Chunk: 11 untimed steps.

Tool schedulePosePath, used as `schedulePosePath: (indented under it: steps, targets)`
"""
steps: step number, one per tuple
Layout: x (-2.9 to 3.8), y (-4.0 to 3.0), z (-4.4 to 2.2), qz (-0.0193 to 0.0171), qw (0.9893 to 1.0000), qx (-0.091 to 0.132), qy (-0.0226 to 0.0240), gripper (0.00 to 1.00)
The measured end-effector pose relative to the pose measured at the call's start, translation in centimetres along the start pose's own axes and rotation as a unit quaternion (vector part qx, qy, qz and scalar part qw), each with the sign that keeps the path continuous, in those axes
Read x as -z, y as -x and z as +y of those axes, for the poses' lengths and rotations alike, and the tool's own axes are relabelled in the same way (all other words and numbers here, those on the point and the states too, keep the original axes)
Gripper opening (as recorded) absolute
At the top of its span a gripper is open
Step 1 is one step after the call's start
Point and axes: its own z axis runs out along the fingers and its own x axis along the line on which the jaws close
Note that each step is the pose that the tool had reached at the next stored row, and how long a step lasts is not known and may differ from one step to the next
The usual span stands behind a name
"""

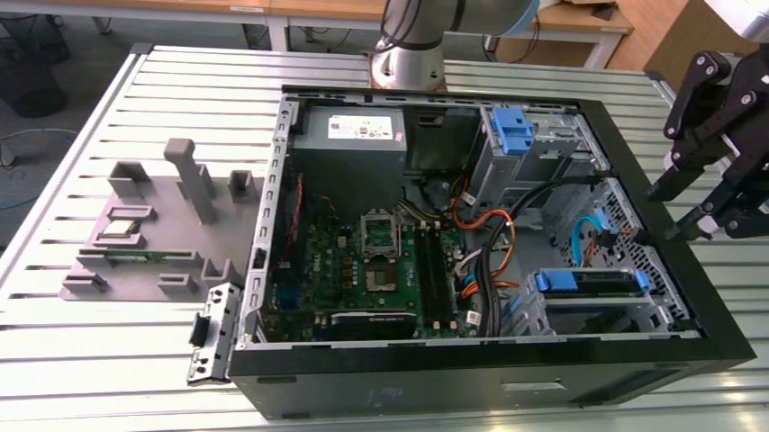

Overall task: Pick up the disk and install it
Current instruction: 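Insert the disk into the insertion slot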

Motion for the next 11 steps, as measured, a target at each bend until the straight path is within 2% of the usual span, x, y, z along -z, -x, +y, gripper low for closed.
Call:
schedulePosePath:
  steps: [4, 7, 11]
  targets:
    - [-0.09, -0.01, 0.04, -0.0002, 1.0000, 0.000, -0.0006, 0.42]
    - [-0.57, -0.04, 0.30, -0.0005, 1.0000, 0.000, -0.0029, 0.42]
    - [-1.27, -0.08, 0.60, -0.0004, 1.0000, 0.000, -0.0032, 0.42]
